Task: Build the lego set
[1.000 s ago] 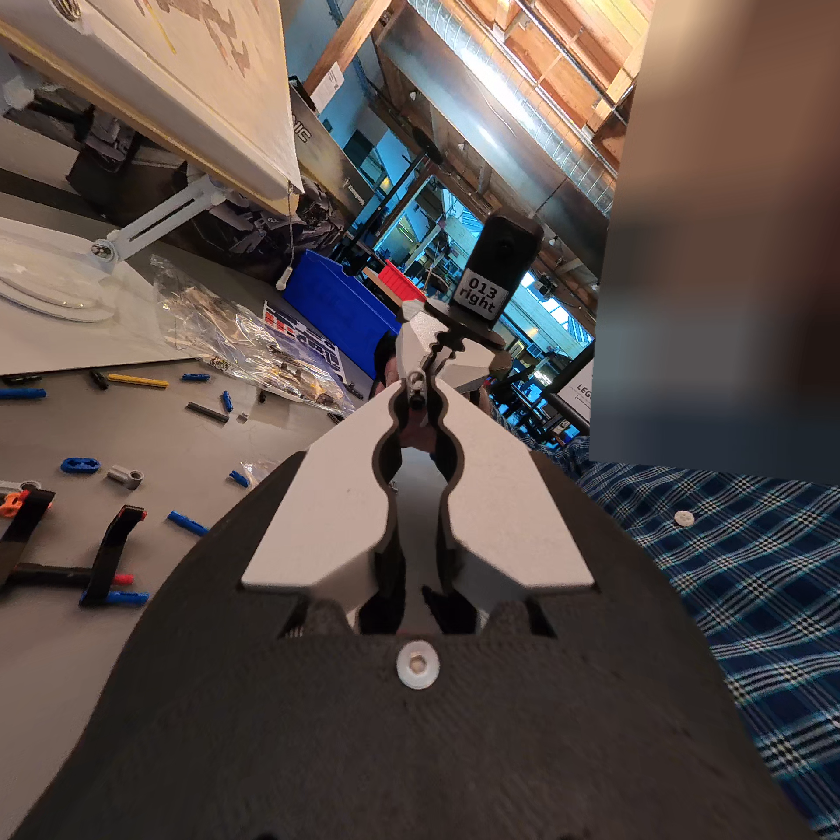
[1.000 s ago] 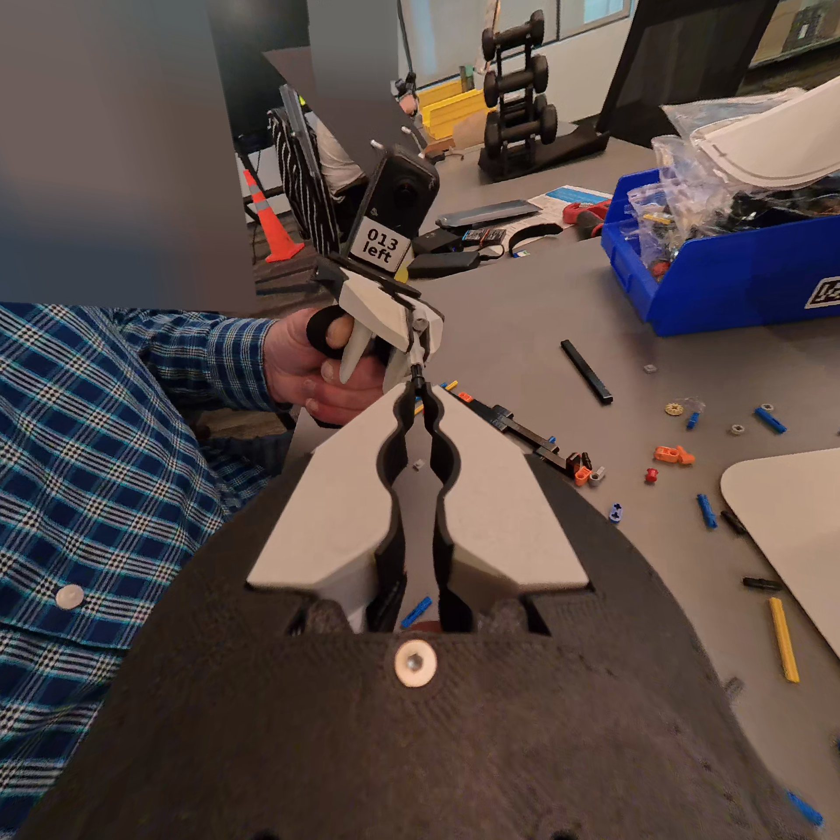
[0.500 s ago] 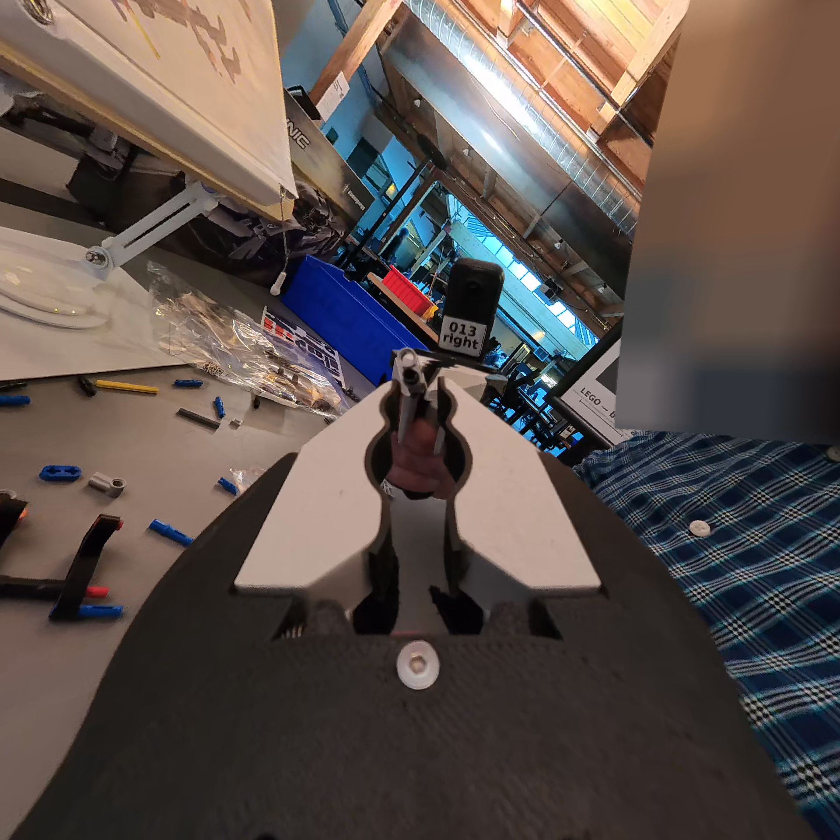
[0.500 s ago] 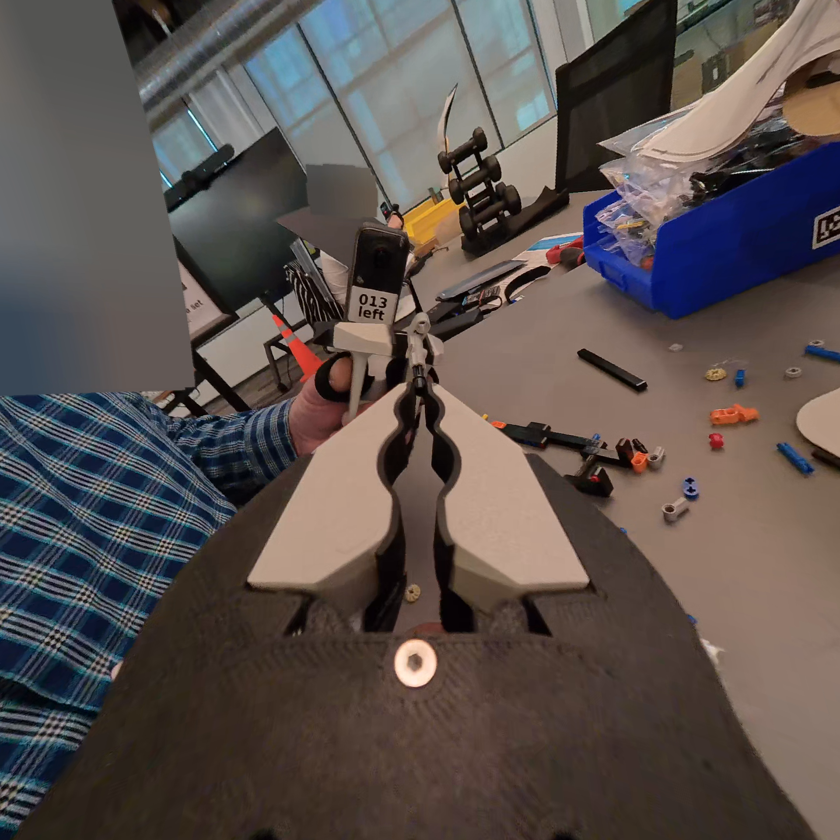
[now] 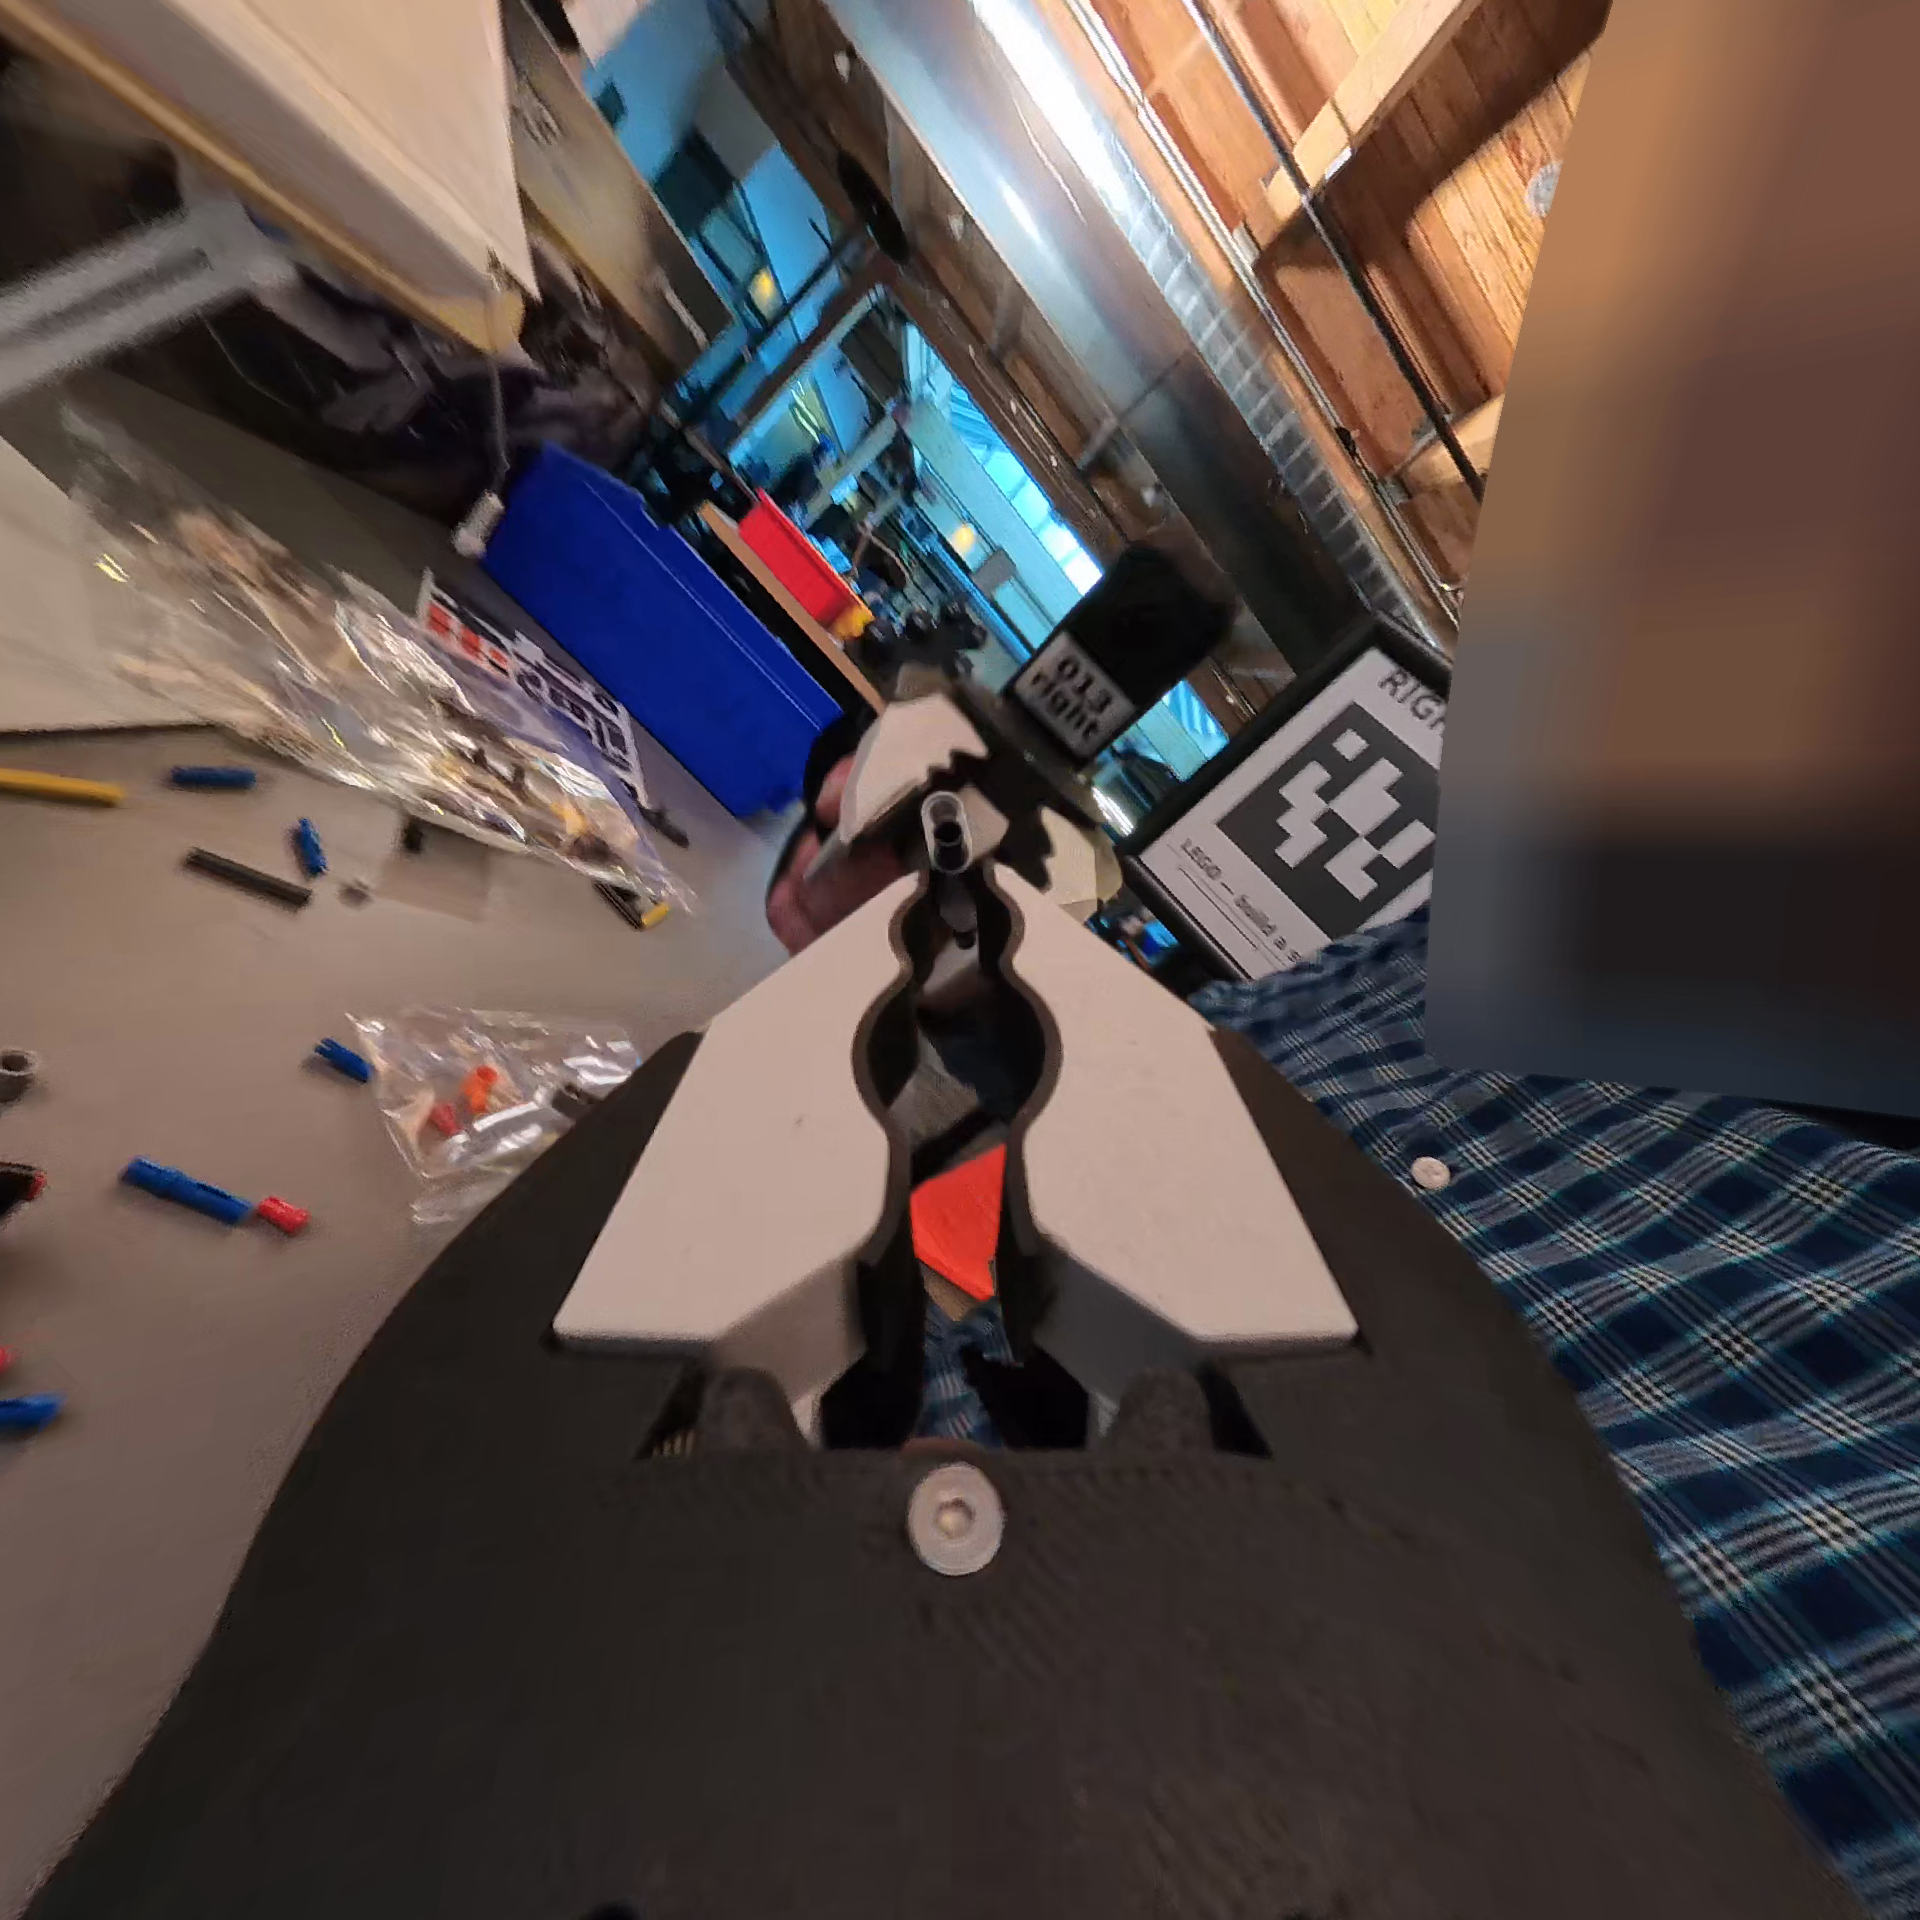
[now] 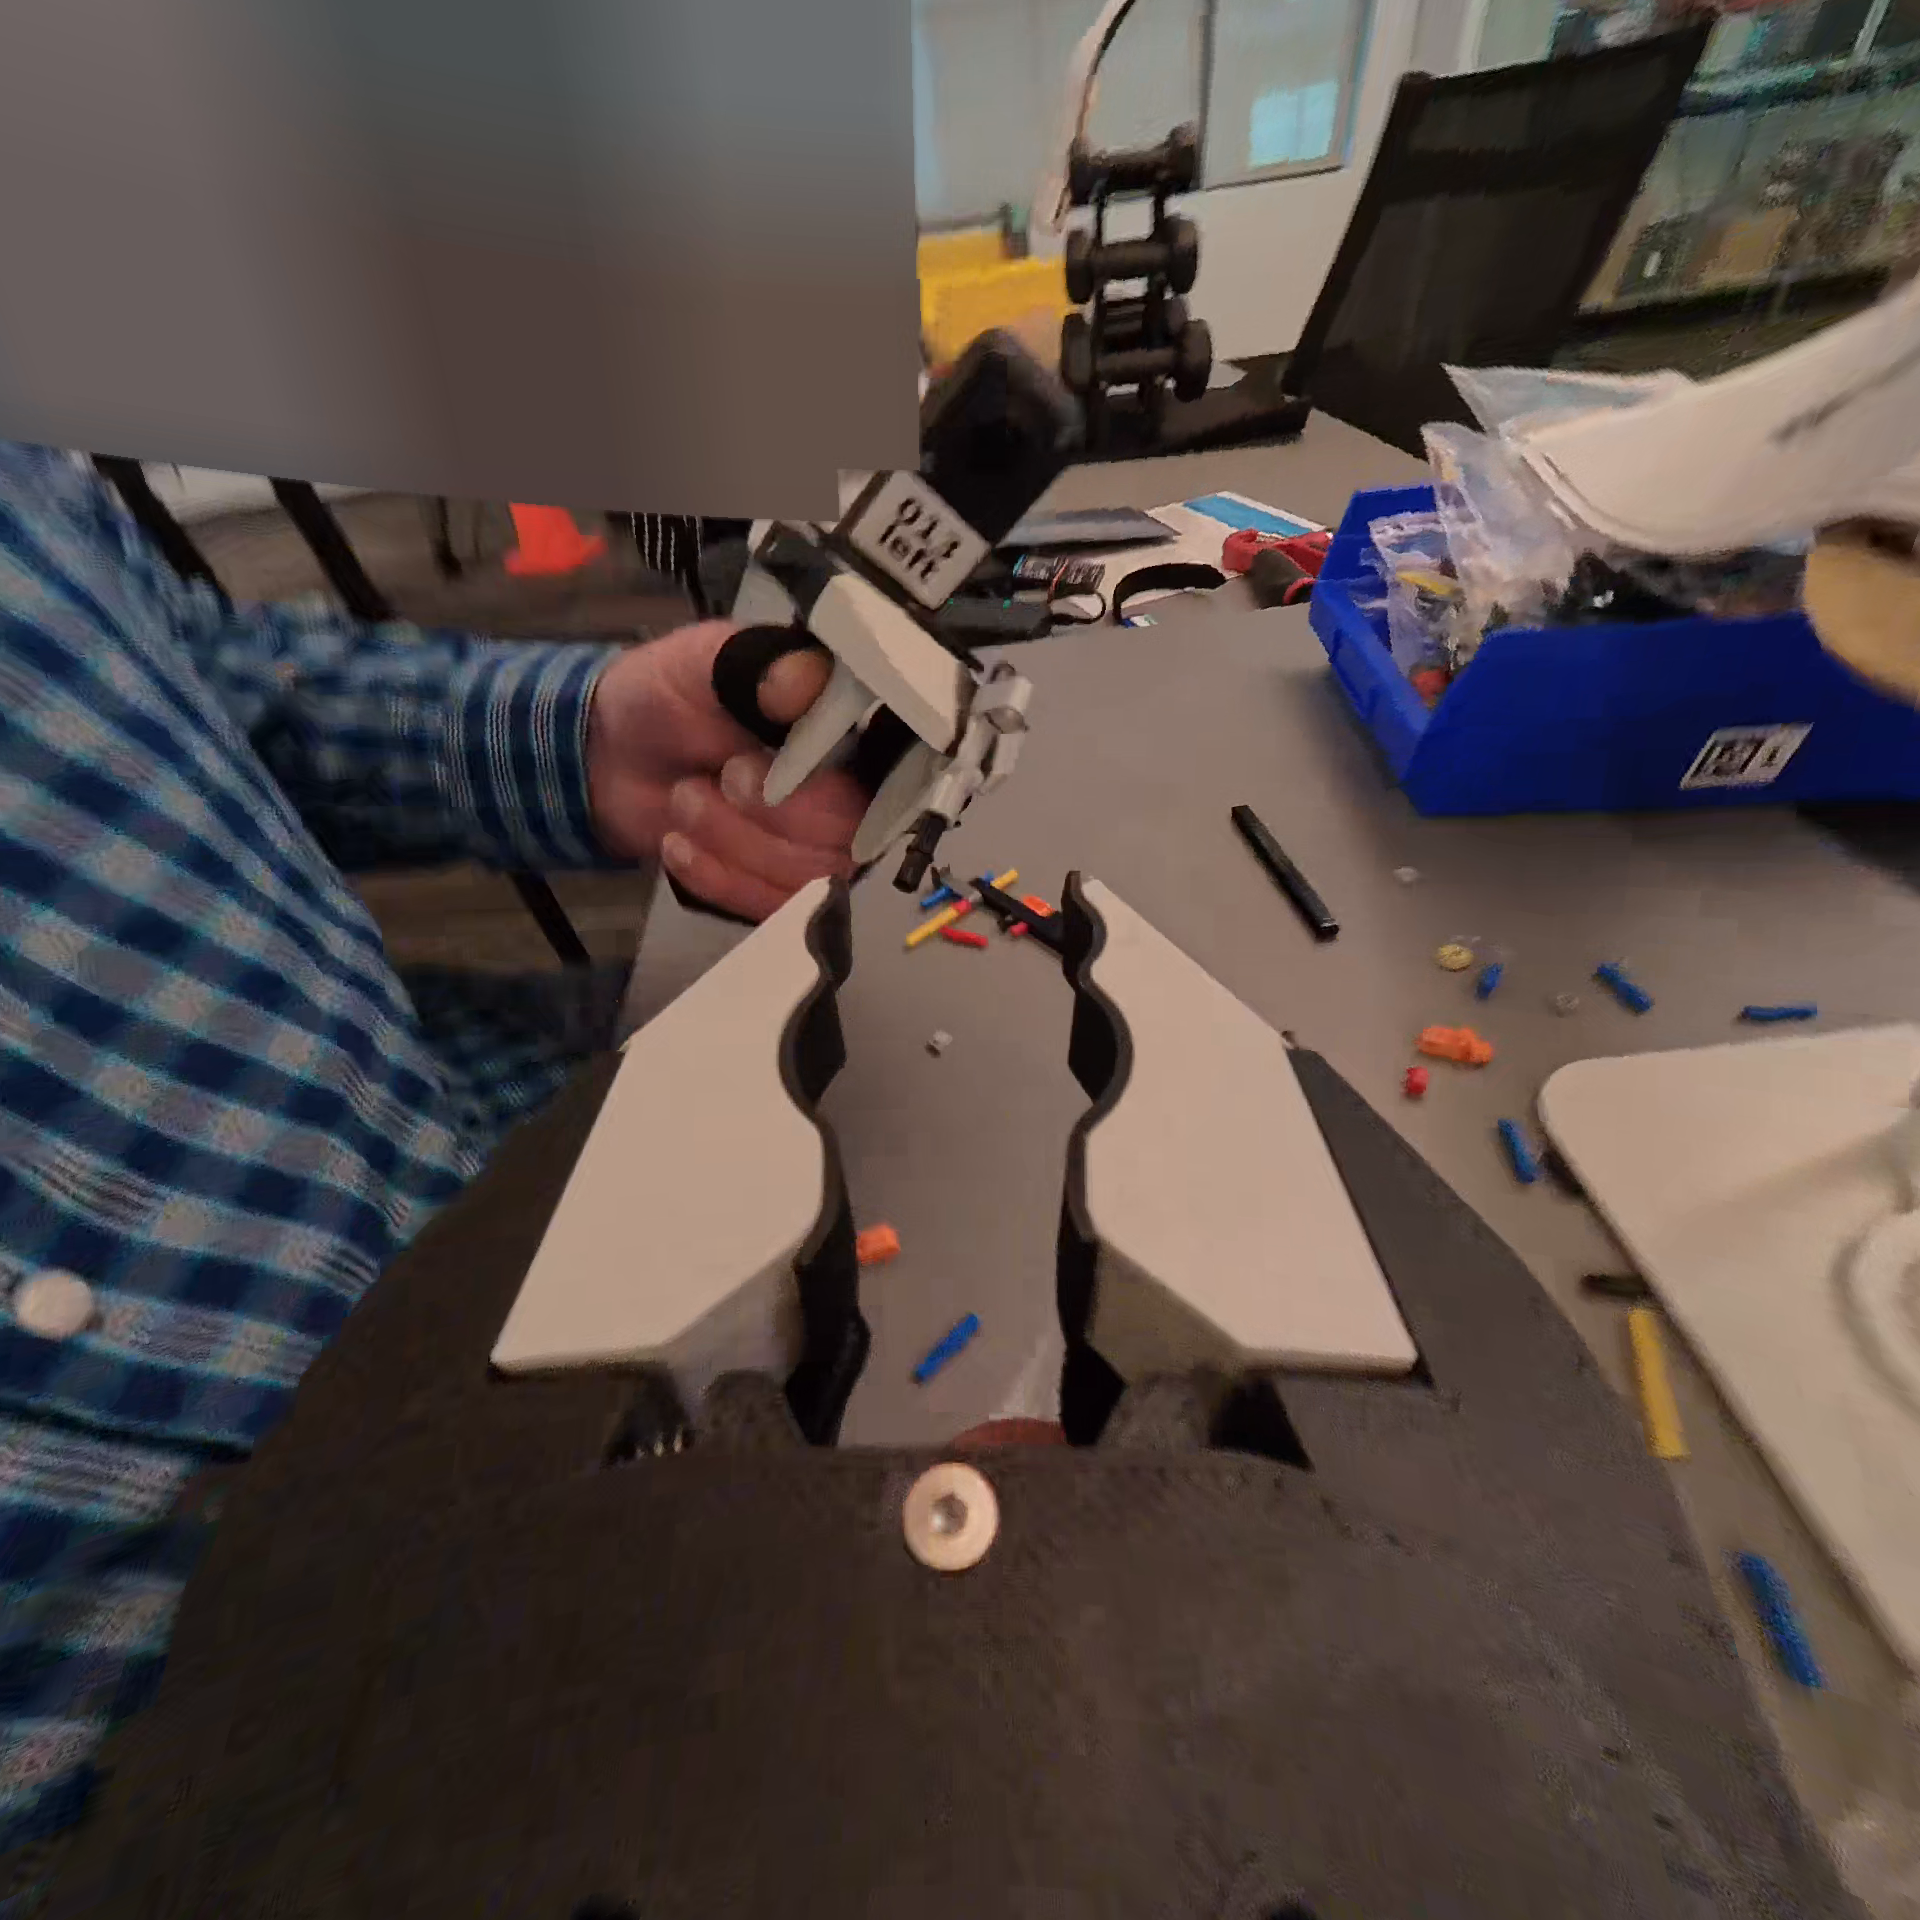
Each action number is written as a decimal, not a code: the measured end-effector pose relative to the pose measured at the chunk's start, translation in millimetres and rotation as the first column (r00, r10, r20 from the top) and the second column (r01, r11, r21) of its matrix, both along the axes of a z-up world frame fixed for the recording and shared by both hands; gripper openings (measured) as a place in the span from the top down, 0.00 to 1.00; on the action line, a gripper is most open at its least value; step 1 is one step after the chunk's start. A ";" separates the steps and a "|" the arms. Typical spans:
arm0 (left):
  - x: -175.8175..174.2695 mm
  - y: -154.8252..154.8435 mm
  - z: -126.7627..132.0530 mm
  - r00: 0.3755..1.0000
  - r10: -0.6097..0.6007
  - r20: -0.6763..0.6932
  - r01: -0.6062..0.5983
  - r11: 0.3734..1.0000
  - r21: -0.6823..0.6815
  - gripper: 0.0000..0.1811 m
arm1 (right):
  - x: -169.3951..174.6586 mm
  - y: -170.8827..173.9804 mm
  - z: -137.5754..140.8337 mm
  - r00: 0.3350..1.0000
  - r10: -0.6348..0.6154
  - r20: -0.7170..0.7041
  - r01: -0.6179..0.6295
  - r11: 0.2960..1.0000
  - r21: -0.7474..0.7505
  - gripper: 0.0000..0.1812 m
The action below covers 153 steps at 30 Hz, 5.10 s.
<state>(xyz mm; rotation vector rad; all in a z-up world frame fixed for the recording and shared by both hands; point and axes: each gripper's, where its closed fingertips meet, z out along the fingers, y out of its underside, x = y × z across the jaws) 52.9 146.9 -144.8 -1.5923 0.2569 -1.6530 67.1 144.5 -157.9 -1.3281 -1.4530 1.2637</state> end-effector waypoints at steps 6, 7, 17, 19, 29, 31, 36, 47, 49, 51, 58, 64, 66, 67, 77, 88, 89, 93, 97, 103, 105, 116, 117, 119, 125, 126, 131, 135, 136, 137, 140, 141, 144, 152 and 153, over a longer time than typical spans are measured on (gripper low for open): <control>20.1 -13.5 -12.3 0.981 -0.193 -0.024 0.191 0.978 -0.090 0.98 | 3.9 -10.6 -2.0 0.983 0.115 0.141 -0.163 0.899 0.406 0.69; 22.6 -14.9 -14.6 0.977 -0.213 -0.035 0.208 0.973 -0.102 0.98 | 4.9 -12.6 -4.2 0.977 0.133 0.169 -0.197 0.873 0.446 0.67; 41.4 -25.8 -24.0 0.925 -0.370 -0.084 0.351 0.919 -0.181 0.98 | 7.7 -28.7 -26.7 0.919 0.218 0.328 -0.379 0.715 0.587 0.68; 43.1 -26.9 -25.4 0.918 -0.386 -0.089 0.366 0.912 -0.186 0.98 | 9.5 -29.7 -28.2 0.918 0.222 0.329 -0.382 0.719 0.580 0.68; 53.0 -30.7 -31.9 0.891 -0.445 -0.093 0.418 0.883 -0.215 0.98 | 15.8 -34.4 -36.3 0.907 0.224 0.357 -0.401 0.719 0.568 0.67; 53.9 -30.9 -31.9 0.889 -0.449 -0.092 0.422 0.880 -0.215 0.98 | 17.1 -34.7 -36.7 0.905 0.222 0.363 -0.403 0.724 0.560 0.67; 56.2 -31.5 -34.0 0.886 -0.456 -0.085 0.429 0.875 -0.223 0.98 | 20.0 -35.4 -38.9 0.895 0.226 0.386 -0.414 0.745 0.523 0.67; 59.2 -27.4 -31.4 0.907 -0.419 -0.042 0.401 0.889 -0.220 0.98 | 20.6 -34.3 -34.4 0.920 0.216 0.326 -0.354 0.815 0.459 0.63; 60.3 -26.2 -32.5 0.910 -0.413 -0.033 0.396 0.890 -0.225 0.98 | 21.0 -32.9 -35.3 0.929 0.197 0.313 -0.330 0.822 0.463 0.66; 61.7 -28.0 -33.0 0.908 -0.419 -0.016 0.405 0.885 -0.229 0.98 | 22.1 -34.5 -35.5 0.935 0.196 0.297 -0.319 0.830 0.457 0.66; 64.8 -29.9 -32.1 0.907 -0.421 0.016 0.413 0.881 -0.231 0.98 | 26.1 -36.2 -35.2 0.930 0.202 0.306 -0.331 0.822 0.464 0.67; 66.2 -30.5 -32.8 0.912 -0.408 0.037 0.405 0.886 -0.225 0.98 | 28.2 -37.5 -36.0 0.927 0.221 0.302 -0.339 0.838 0.428 0.67; 66.9 -29.8 -35.4 0.916 -0.400 0.027 0.396 0.891 -0.222 0.98 | 29.3 -36.9 -38.4 0.924 0.224 0.309 -0.344 0.840 0.420 0.67; 67.5 -30.8 -36.1 0.914 -0.404 0.029 0.401 0.889 -0.221 0.98 | 30.0 -37.9 -39.2 0.921 0.230 0.315 -0.352 0.840 0.414 0.68; 68.9 -26.4 -30.4 0.938 -0.338 0.076 0.346 0.912 -0.219 0.98 | 29.0 -34.7 -31.6 0.948 0.204 0.243 -0.283 0.890 0.357 0.67; 77.8 -34.1 -26.5 0.924 -0.368 0.102 0.382 0.895 -0.232 0.98 | 37.5 -44.9 -32.7 0.940 0.232 0.251 -0.320 0.854 0.410 0.61; 79.3 -35.7 -27.4 0.921 -0.379 0.094 0.390 0.890 -0.235 0.98 | 38.1 -45.2 -31.8 0.940 0.234 0.248 -0.321 0.853 0.412 0.64; 81.6 -37.9 -29.0 0.915 -0.393 0.093 0.403 0.882 -0.243 0.98 | 40.8 -46.5 -33.4 0.934 0.238 0.265 -0.334 0.843 0.421 0.66; 85.2 -40.1 -28.0 0.907 -0.406 0.109 0.421 0.874 -0.245 0.98 | 44.8 -48.8 -33.1 0.931 0.248 0.268 -0.347 0.828 0.440 0.67; 87.8 -40.5 -30.2 0.911 -0.401 0.098 0.413 0.880 -0.234 0.98 | 48.2 -49.5 -35.6 0.922 0.264 0.285 -0.365 0.837 0.408 0.67; 89.1 -40.6 -30.9 0.914 -0.396 0.091 0.406 0.884 -0.232 0.98 | 49.6 -49.5 -36.1 0.919 0.270 0.287 -0.371 0.839 0.398 0.67; 96.4 -47.4 -29.8 0.887 -0.445 0.124 0.462 0.859 -0.221 0.98 | 58.2 -57.8 -34.6 0.902 0.339 0.267 -0.420 0.834 0.359 0.67; 97.0 -49.1 -30.4 0.881 -0.457 0.121 0.473 0.854 -0.219 0.98 | 58.8 -59.3 -35.2 0.895 0.349 0.277 -0.434 0.825 0.362 0.67; 98.1 -51.2 -28.8 0.870 -0.472 0.145 0.493 0.842 -0.219 0.98 | 60.3 -62.6 -33.6 0.883 0.382 0.273 -0.461 0.817 0.347 0.67; 100.5 -57.5 -30.4 0.846 -0.516 0.138 0.534 0.817 -0.220 0.98 | 63.5 -68.8 -34.1 0.848 0.445 0.287 -0.524 0.786 0.328 0.66; 100.2 -55.5 -31.5 0.850 -0.510 0.132 0.527 0.819 -0.225 0.98 | 63.1 -67.2 -35.1 0.849 0.439 0.294 -0.521 0.789 0.326 0.66; 103.1 -57.0 -31.5 0.837 -0.537 0.103 0.546 0.810 -0.217 0.98 | 67.1 -67.7 -35.0 0.837 0.452 0.308 -0.540 0.773 0.334 0.64; 104.7 -54.6 -33.9 0.836 -0.542 0.083 0.545 0.807 -0.228 0.98 | 69.1 -65.0 -36.4 0.837 0.451 0.310 -0.539 0.776 0.329 0.65; 105.5 -55.3 -32.5 0.833 -0.545 0.095 0.551 0.803 -0.225 0.98 | 70.1 -65.8 -35.6 0.836 0.456 0.305 -0.542 0.773 0.330 0.66; 105.8 -54.9 -31.1 0.834 -0.542 0.104 0.550 0.804 -0.223 0.98 | 70.5 -65.6 -34.3 0.838 0.456 0.300 -0.539 0.777 0.324 0.66; 107.0 -55.6 -32.8 0.834 -0.544 0.097 0.550 0.804 -0.225 0.98 | 71.8 -66.0 -35.8 0.840 0.452 0.302 -0.537 0.774 0.335 0.66; 107.7 -56.3 -33.7 0.832 -0.545 0.101 0.552 0.802 -0.229 0.98 | 72.5 -66.6 -36.6 0.837 0.454 0.306 -0.540 0.774 0.331 0.67; 109.0 -58.5 -34.2 0.829 -0.547 0.115 0.559 0.798 -0.227 0.98 | 74.0 -68.7 -37.3 0.835 0.457 0.309 -0.544 0.771 0.331 0.67; 111.9 -63.3 -29.6 0.811 -0.559 0.174 0.585 0.783 -0.209 0.98 | 77.9 -73.8 -32.2 0.814 0.504 0.290 -0.577 0.762 0.294 0.68; 111.6 -62.0 -30.4 0.816 -0.549 0.181 0.577 0.788 -0.216 0.98 | 77.4 -73.1 -33.1 0.817 0.500 0.287 -0.572 0.767 0.292 0.68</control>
